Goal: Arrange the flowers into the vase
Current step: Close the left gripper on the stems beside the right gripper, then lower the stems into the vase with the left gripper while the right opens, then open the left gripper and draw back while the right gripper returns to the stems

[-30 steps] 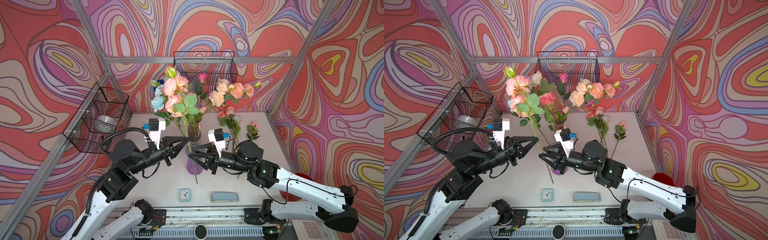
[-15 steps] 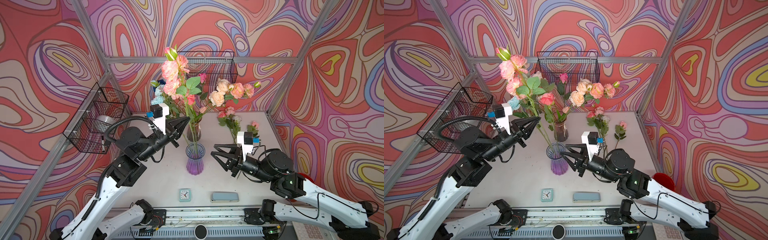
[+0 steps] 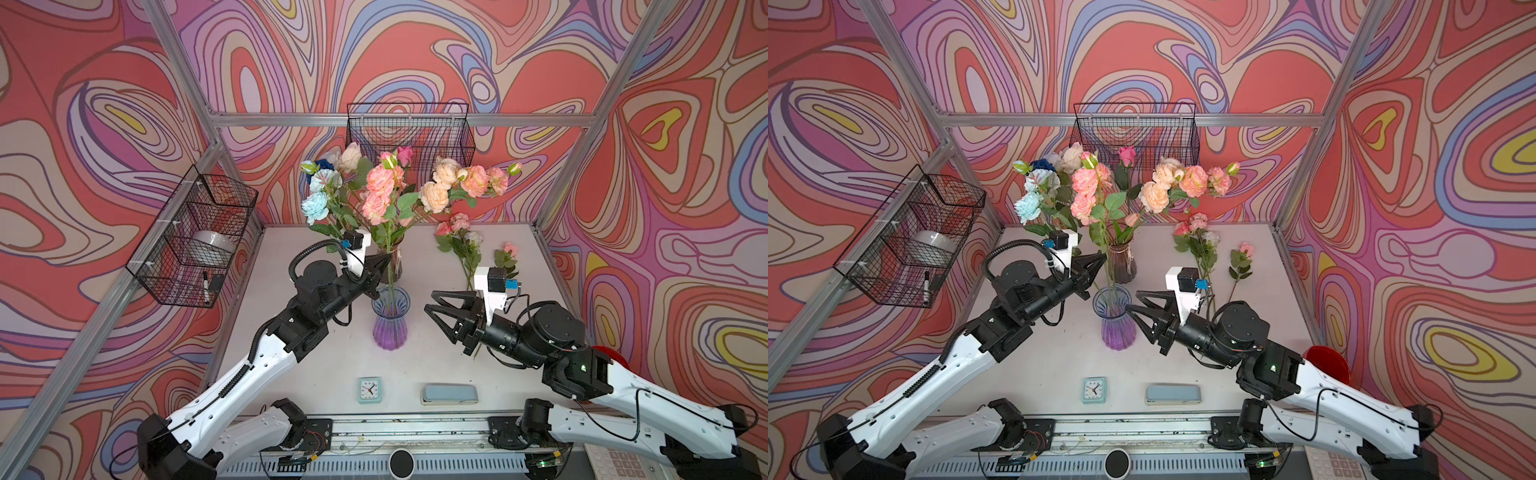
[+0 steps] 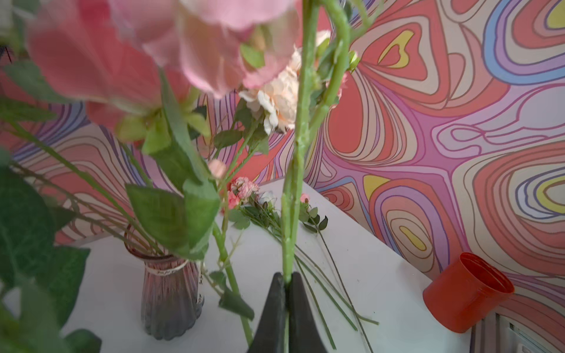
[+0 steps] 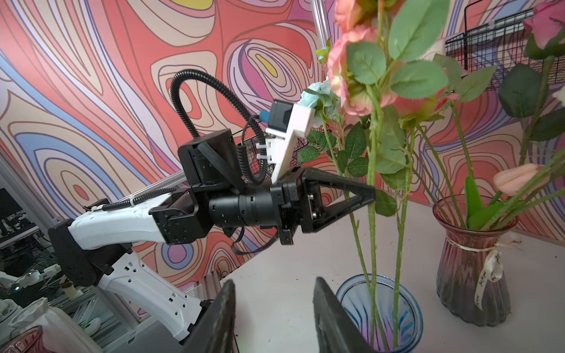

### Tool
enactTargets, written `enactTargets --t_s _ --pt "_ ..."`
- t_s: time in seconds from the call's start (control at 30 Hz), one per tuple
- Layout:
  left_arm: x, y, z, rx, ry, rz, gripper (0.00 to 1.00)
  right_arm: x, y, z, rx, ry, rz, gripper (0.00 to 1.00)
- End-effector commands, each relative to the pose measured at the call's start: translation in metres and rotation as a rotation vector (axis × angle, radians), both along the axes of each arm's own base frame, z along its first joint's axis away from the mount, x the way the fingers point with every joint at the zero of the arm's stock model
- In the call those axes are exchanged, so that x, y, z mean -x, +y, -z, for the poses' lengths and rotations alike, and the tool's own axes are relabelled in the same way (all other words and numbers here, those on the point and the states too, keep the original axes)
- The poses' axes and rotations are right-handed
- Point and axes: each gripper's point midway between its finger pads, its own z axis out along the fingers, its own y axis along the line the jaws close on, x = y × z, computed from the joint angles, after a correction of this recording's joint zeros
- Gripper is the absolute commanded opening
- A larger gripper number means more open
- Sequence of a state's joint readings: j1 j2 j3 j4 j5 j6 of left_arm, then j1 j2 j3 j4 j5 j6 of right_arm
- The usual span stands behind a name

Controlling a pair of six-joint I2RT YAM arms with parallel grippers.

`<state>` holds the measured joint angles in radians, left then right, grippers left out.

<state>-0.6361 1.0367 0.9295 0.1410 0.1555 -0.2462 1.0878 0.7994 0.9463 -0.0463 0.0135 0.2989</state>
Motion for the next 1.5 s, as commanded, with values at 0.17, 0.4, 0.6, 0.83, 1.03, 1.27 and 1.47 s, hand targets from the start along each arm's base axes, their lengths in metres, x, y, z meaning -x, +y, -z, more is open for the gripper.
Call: enactTargets --t_s 0.17,0.4,0.6,0.83,1.03,1.27,1.47 --pt "0.006 0.007 0.003 0.072 0.047 -0.025 0.23 -0.004 -0.002 0.012 0.017 0.009 0.028 0.44" --pt "0.023 0.014 -0.025 0.123 0.018 -0.006 0.56 -0.007 0.0 0.015 0.02 0.023 0.04 0.48" --pt "0.054 0.023 -0.077 0.233 -0.042 0.067 0.69 -0.013 -0.003 0.023 0.028 0.047 0.075 0.49" --pt "0.093 0.031 -0.095 0.349 -0.01 0.179 0.85 -0.029 -0.003 0.057 0.079 0.132 0.161 0.49" --pt "0.111 0.063 -0.049 0.406 0.07 0.098 0.97 -0.063 -0.024 0.122 0.182 0.311 0.42 0.54" --pt "0.119 0.099 0.015 0.406 0.173 -0.054 1.0 -0.11 -0.069 0.202 0.29 0.564 0.659 0.51" --pt "0.124 0.111 0.04 0.38 0.219 -0.105 1.0 -0.157 -0.123 0.262 0.311 0.791 0.767 0.44"
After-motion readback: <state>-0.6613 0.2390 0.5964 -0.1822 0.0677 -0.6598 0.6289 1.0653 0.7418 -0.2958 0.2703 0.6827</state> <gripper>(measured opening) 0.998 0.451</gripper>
